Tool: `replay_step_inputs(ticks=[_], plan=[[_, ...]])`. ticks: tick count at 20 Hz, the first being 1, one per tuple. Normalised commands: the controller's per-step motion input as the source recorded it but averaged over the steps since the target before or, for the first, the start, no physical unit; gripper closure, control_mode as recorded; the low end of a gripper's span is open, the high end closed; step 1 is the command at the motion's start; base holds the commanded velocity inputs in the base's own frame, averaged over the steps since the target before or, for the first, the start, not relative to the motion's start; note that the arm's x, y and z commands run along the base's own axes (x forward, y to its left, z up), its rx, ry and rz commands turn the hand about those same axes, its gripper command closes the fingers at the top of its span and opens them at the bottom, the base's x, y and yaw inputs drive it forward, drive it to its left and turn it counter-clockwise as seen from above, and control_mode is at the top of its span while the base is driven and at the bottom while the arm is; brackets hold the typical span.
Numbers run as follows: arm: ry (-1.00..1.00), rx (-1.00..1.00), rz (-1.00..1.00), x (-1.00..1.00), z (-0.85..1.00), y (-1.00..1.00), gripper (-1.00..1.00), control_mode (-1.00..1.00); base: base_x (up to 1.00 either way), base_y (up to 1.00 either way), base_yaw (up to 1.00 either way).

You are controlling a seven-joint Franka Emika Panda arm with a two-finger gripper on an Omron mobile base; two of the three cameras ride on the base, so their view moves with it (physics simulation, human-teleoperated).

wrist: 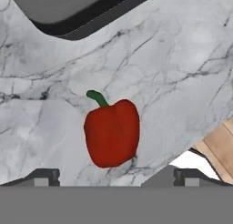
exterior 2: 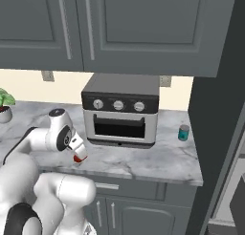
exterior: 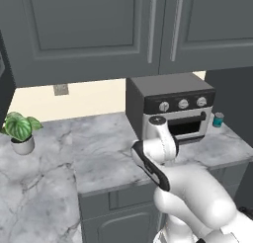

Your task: Place the cucumber and bell pepper inside the fridge drawer. Close the drawer after placing the vegetables.

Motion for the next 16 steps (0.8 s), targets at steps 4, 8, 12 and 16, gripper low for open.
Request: replay_step_inputs(ticks=[4,8,12,16], plan=[[0.00,0.00,0.00,0.00,-0.49,0.00,-1.00,-1.00,0.00,0.00,0.00],[0.00,0.00,0.00,0.08,-0.38,-0.04,-1.00,-1.00,0.00,0.00,0.00],[0.00,0.00,0.00,0.09,-0.44,-0.16,-1.00,-1.00,0.00,0.00,0.00],[0.00,0.00,0.00,0.05,-0.38,-0.23,-1.00,-1.00,0.00,0.00,0.00]])
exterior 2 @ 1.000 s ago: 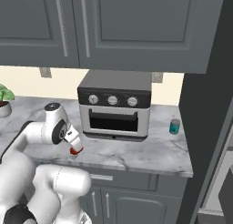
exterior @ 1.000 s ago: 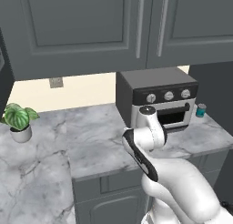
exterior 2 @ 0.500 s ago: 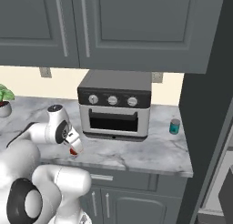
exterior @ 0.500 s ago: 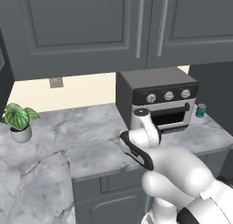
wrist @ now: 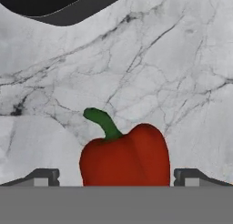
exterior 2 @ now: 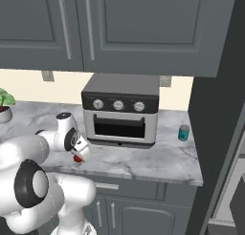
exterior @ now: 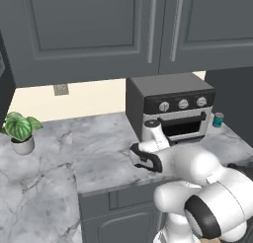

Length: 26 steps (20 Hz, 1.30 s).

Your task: Place the cucumber and bell pepper inside the fridge drawer. Close the drawer after placing the vegetables.

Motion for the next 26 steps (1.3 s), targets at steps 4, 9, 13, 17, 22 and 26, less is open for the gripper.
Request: replay_step_inputs(ticks=[4,9,13,17,22,26], plan=[[0.00,0.00,0.00,0.00,-0.43,-0.17,-1.00,-1.00,0.00,0.00,0.00],[0.00,0.00,0.00,0.00,-0.51,0.00,1.00,-1.00,0.00,0.00,0.00],[0.00,0.00,0.00,0.00,-0.18,0.00,1.00,-1.00,0.00,0.00,0.00],[-0.11,0.04,0.00,-0.54,0.55,-0.12,1.00,-1.00,0.00,0.00,0.00],[-0.06,0.05,-0.01,-0.76,1.00,-0.25,1.00,-1.00,0.00,0.00,0.00],[-0.01,0.02,0.00,-0.44,1.00,-0.04,1.00,-1.00,0.00,0.00,0.00]])
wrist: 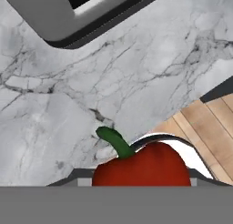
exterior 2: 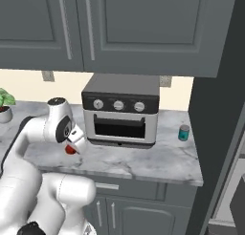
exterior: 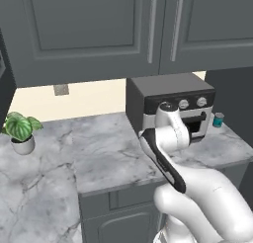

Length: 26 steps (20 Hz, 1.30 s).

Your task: Place the cucumber and bell pepper inside the fridge drawer. Close the drawer after placing the vegetables.

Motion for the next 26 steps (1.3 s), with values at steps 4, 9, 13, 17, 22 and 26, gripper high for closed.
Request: replay_step_inputs(ticks=[4,9,13,17,22,26], plan=[[0.00,0.00,0.00,-0.11,0.66,0.03,1.00,-1.00,0.00,0.00,0.00],[0.00,-0.01,0.00,0.00,0.00,0.02,1.00,-1.00,0.00,0.00,0.00],[-0.04,0.00,-0.02,-0.24,0.00,-0.03,1.00,-1.00,0.00,0.00,0.00],[0.00,0.00,0.00,0.00,0.00,0.00,1.00,1.00,-0.98,-0.74,-0.01],[0.00,0.00,0.00,0.00,0.00,0.00,1.00,1.00,-0.78,-1.00,0.00],[0.00,0.00,0.00,0.00,0.00,0.00,1.00,1.00,-0.12,-0.93,-0.01]])
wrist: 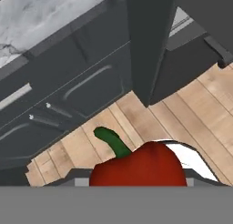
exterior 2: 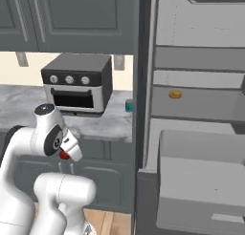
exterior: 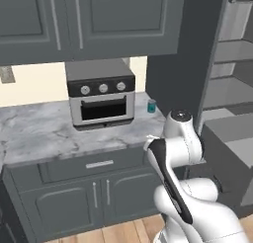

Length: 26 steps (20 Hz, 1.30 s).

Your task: Place the cucumber and bell pepper inside the fridge drawer. Close the drawer after placing the vegetables.

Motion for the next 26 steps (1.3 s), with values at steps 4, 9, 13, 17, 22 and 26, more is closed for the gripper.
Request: replay_step_inputs(ticks=[4,9,13,17,22,26], plan=[[0.00,0.00,0.00,0.00,0.00,0.00,1.00,1.00,0.03,-0.78,-0.15],[0.00,0.00,0.00,0.00,0.00,0.00,1.00,1.00,-0.08,-0.69,-0.40],[0.00,0.00,0.00,0.00,0.00,0.00,1.00,1.00,0.00,-0.14,-0.50],[0.00,0.00,0.00,0.00,0.00,0.00,1.00,1.00,-0.02,0.22,-0.33],[0.00,0.00,0.00,0.00,0.00,0.00,1.00,1.00,0.01,0.14,-0.25],[-0.04,0.05,-0.02,-0.03,-0.01,-0.07,1.00,-1.00,0.00,0.00,-0.06]])
